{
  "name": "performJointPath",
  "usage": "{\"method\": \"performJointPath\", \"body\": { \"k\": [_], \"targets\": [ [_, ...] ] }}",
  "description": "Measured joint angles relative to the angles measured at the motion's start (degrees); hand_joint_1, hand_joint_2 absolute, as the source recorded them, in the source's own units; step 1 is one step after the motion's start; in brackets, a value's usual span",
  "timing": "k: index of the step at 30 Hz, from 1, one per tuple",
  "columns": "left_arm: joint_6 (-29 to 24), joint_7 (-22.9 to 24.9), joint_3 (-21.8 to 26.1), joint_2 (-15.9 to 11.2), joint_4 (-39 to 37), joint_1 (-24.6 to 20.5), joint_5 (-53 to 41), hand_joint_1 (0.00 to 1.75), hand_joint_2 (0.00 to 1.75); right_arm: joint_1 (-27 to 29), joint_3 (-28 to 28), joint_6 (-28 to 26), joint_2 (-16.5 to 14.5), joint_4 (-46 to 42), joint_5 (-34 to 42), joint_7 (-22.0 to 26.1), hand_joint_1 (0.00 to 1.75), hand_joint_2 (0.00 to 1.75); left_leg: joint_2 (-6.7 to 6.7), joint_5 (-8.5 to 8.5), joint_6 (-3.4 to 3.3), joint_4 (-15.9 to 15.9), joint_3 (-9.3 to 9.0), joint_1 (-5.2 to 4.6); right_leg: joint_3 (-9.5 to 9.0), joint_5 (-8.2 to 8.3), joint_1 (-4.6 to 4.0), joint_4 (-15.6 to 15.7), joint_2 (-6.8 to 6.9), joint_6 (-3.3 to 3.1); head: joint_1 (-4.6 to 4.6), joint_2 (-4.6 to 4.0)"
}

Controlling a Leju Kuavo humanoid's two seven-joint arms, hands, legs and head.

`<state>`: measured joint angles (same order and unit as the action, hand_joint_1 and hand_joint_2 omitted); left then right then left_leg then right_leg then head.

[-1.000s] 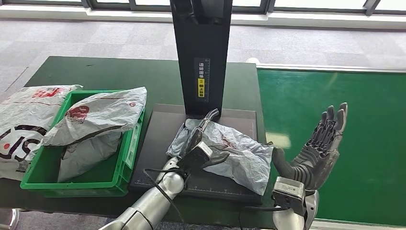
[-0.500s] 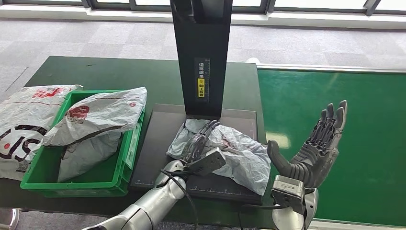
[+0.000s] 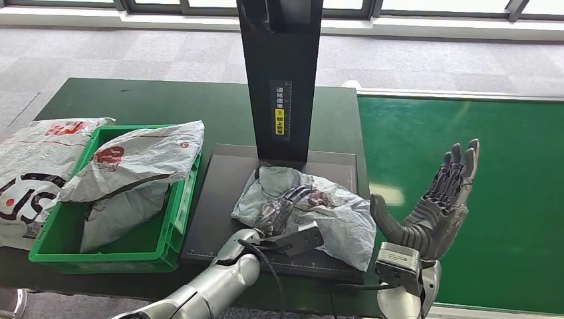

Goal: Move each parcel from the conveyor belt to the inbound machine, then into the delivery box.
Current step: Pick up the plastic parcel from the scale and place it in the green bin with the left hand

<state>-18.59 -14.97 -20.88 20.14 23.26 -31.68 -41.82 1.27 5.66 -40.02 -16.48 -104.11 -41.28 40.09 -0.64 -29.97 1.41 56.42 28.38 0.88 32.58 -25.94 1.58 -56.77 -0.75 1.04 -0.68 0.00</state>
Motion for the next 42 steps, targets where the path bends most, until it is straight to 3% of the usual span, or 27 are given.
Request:
{"method": "performJointPath", "body": {
  "k": [16,18,20,23,28,33,42],
  "targets": [
    [-2.32,1.6,-1.06,-0.54,-0.51,-0.47,-3.6,1.75,1.75,-0.29,0.0,0.0,-0.07,0.14,-0.14,-0.01,0.0,1.75,-0.01,0.0,0.0,0.0,-0.03,0.0,-0.03,0.0,0.0,0.0,0.01,0.0,0.0,0.0],
    [-5.19,0.06,-0.8,-0.67,-0.01,-0.21,-2.89,1.75,1.75,-0.28,-0.01,0.0,-0.07,0.13,-0.35,-0.01,0.0,1.75,0.0,0.0,0.0,0.0,-0.03,0.0,-0.02,0.0,0.0,0.0,0.01,0.0,0.0,0.0],
    [-11.74,-3.62,0.38,-0.84,1.73,0.59,-1.44,1.75,1.75,-0.24,-0.07,0.0,-0.07,0.07,-0.64,-0.02,0.0,1.75,0.01,0.01,0.0,0.0,-0.13,0.0,0.0,0.0,0.0,0.0,0.0,0.0,0.0,0.0],
    [-20.04,-10.61,5.43,-0.91,9.08,3.34,-2.59,1.75,1.75,-0.13,-0.25,-0.01,-0.07,-0.31,-0.92,-0.02,0.0,1.75,0.03,0.03,0.03,0.01,-0.44,0.0,0.04,0.01,0.0,-0.01,-0.04,0.0,0.0,0.0],
    [-21.56,-17.11,17.36,-0.48,30.41,10.53,-5.28,1.75,1.75,0.05,-0.75,-0.03,-0.07,-0.97,-0.89,-0.02,0.0,1.75,0.21,0.03,0.05,0.0,-0.45,0.0,0.12,0.01,0.0,-0.02,-0.21,-0.01,0.0,0.0],
    [-21.61,-19.47,25.22,-0.69,47.24,14.51,-5.25,1.75,1.75,0.14,-1.16,-0.04,-0.07,-1.22,-0.72,-0.02,0.0,1.75,0.2,0.03,0.06,-0.02,-0.22,0.03,0.11,0.0,-0.03,-0.02,-0.19,-0.01,0.0,0.0],
    [-21.61,-18.55,31.25,-1.38,61.46,17.1,-6.79,1.75,1.75,0.17,-1.38,-0.03,-0.09,-1.22,-0.49,-0.02,0.0,1.75,0.2,0.03,0.06,-0.03,-0.04,0.04,0.08,0.0,-0.03,-0.03,-0.19,-0.02,0.0,0.0]
  ]
}}
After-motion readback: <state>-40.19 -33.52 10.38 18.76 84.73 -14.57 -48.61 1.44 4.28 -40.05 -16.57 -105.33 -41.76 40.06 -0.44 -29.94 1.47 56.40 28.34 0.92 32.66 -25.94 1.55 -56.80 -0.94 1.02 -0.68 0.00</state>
